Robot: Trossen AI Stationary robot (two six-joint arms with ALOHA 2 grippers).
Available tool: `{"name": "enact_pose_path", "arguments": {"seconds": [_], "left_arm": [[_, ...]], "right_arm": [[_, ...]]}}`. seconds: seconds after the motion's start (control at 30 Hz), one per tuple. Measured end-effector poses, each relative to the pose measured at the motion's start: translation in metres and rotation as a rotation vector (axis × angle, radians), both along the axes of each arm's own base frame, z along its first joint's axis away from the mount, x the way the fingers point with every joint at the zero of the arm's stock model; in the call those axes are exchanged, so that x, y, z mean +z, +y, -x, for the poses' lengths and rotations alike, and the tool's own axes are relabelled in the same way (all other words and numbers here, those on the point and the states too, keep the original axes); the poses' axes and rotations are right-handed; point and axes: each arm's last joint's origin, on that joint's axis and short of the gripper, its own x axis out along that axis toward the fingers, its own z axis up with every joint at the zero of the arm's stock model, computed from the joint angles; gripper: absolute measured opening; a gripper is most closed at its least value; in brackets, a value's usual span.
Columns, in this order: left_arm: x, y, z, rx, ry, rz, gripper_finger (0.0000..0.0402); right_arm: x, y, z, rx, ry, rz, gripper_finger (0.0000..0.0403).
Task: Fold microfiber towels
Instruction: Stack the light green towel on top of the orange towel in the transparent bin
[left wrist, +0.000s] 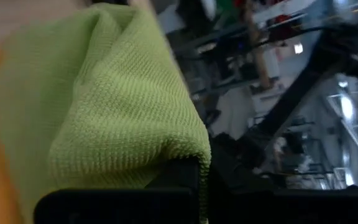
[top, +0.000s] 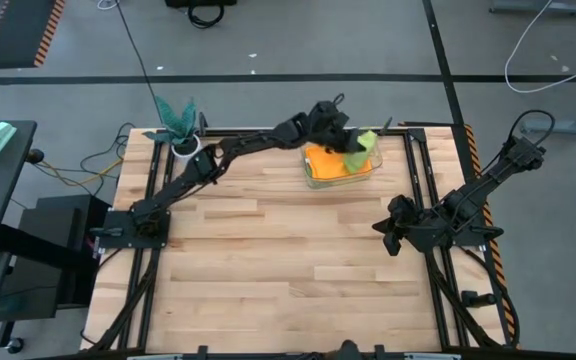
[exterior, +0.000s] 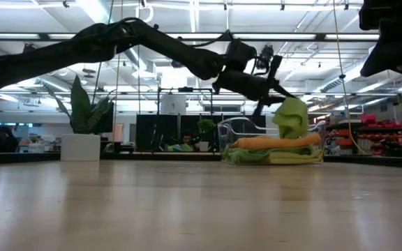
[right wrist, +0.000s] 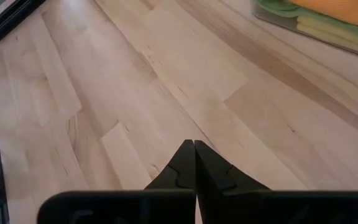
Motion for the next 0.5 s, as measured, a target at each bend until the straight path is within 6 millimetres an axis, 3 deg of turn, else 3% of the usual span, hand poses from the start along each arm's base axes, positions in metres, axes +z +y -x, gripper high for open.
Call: {"name": "enact_pose_path", "arguments": {"seconds": [0.33, 0.5], "left_arm": [[0.024, 0.006, -0.006, 0.108, -0.279, 0.015, 0.0009], [0.018, -0.001, -0.009, 0.114, -0.217, 0.054, 0.0009]], "right_arm": [[0.000, 0.000, 0.000, 0.009, -0.001, 0.006, 0.0002], [0.000, 0.000, 0.000, 0.012, -0.001, 0.009, 0.0003]]}}
